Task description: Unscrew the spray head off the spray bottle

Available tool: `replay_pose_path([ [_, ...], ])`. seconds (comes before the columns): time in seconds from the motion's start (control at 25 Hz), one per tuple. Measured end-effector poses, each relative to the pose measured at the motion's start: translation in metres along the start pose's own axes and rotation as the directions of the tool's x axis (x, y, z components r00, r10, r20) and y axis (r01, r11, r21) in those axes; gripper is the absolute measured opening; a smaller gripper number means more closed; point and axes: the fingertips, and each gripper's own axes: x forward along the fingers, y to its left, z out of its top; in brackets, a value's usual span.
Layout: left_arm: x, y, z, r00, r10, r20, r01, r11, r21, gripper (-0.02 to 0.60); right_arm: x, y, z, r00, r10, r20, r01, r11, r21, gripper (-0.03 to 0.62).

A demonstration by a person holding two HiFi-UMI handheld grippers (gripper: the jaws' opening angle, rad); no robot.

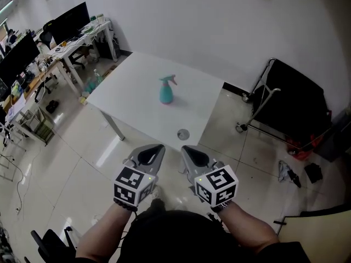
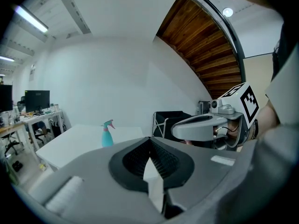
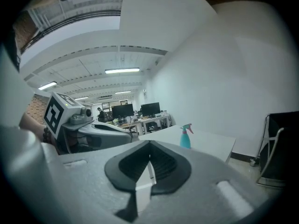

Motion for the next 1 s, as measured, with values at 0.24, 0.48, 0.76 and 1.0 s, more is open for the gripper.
replay_pose_path([
  [0.24, 0.016, 0.028, 0.001, 1.000, -0.017, 0.017, 0.017, 1.000, -0.024, 0.017, 0.029, -0.009, 0.006, 0.999, -0.015, -0.028, 0.014, 1.000, -0.024, -0.010],
  [0.48, 0.036, 0.066, 0.006, 0.998, -0.051, 0.027, 0.052, 0.997, -0.052, 0.017, 0.068, -0.019, 0.015, 0.998, -0.043, -0.056, 0.041, 0.998, -0.037, -0.010],
  [0.76, 0.056, 0.111, 0.013, 0.995, -0.095, 0.040, 0.097, 0.995, -0.039, 0.017, 0.113, -0.028, 0.029, 0.993, -0.089, -0.073, 0.086, 0.995, -0.045, -0.009],
  [1.0, 0.067, 0.142, 0.011, 0.990, -0.138, 0.034, 0.140, 0.989, -0.048, 0.017, 0.145, -0.026, 0.033, 0.988, -0.123, -0.092, 0.118, 0.992, -0.050, -0.009],
])
